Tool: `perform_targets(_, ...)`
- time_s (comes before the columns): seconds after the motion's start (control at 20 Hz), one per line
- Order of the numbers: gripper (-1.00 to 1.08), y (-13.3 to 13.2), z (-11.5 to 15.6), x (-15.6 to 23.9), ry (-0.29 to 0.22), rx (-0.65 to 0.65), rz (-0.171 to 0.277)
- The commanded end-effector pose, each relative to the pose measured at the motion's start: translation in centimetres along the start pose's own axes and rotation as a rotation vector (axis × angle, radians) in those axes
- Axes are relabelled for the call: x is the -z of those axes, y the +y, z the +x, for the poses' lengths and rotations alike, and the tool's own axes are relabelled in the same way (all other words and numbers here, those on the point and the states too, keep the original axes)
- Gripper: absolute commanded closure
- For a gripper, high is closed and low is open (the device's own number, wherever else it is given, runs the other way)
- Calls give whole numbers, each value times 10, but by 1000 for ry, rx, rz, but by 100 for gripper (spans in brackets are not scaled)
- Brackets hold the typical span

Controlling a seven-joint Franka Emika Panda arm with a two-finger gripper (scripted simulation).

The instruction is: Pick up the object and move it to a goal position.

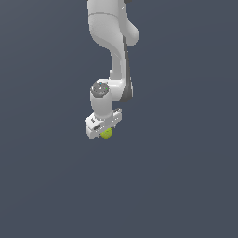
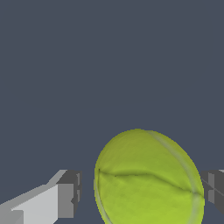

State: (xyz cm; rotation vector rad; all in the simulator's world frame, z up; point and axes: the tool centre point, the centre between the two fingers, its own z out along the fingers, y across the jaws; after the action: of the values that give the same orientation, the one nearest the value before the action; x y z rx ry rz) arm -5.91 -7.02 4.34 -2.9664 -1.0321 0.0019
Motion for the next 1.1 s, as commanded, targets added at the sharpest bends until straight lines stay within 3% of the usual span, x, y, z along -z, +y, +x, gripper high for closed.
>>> perform_targets(0.0,-92,1,0,-2,1,0,-1)
perform_targets(0.05,108,1,0,-2,1,0,-1)
perform_targets(0.7,108,2,2,0,5,-3,-7)
perform_targets(1.05,108,4,20,15,35,-30,-51)
